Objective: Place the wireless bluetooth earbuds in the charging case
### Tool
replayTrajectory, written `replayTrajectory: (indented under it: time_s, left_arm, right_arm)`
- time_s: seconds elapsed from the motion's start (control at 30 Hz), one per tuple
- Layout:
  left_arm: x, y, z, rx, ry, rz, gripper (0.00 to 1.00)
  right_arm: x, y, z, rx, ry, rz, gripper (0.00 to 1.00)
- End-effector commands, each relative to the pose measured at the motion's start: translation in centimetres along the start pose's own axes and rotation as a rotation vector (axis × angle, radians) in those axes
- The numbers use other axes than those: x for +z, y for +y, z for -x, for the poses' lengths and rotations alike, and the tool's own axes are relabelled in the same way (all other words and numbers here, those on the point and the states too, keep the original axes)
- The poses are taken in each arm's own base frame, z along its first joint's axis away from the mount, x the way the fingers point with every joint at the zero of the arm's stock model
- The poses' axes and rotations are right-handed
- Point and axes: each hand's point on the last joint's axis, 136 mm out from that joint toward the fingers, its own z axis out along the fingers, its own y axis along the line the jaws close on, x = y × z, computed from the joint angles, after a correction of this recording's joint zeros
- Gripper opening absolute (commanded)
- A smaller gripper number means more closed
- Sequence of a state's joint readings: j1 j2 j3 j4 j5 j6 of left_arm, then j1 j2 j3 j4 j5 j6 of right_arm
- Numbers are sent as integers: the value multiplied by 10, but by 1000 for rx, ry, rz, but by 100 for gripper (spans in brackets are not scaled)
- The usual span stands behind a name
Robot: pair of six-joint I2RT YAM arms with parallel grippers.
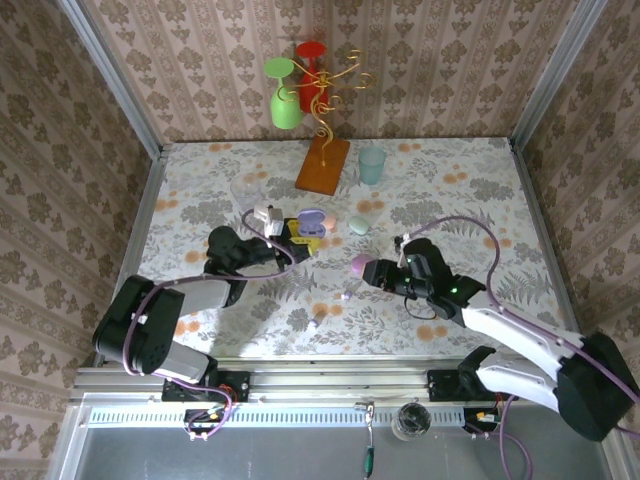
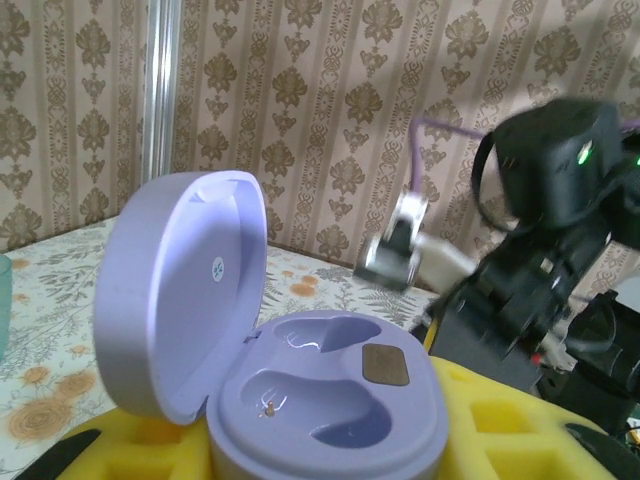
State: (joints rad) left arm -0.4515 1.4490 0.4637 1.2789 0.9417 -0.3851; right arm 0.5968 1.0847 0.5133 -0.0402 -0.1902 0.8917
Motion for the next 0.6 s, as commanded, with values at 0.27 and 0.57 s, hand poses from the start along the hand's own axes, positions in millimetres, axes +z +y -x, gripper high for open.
replayTrajectory:
  time_s: [0.27, 0.57]
  left_arm:
    - [-10, -5, 3, 88, -16, 13, 34]
    - [-11, -9, 2, 97, -15, 7, 34]
  right_arm:
    - [62, -2, -36, 202, 186, -52, 36]
    - [80, -8, -46, 189, 245, -95, 33]
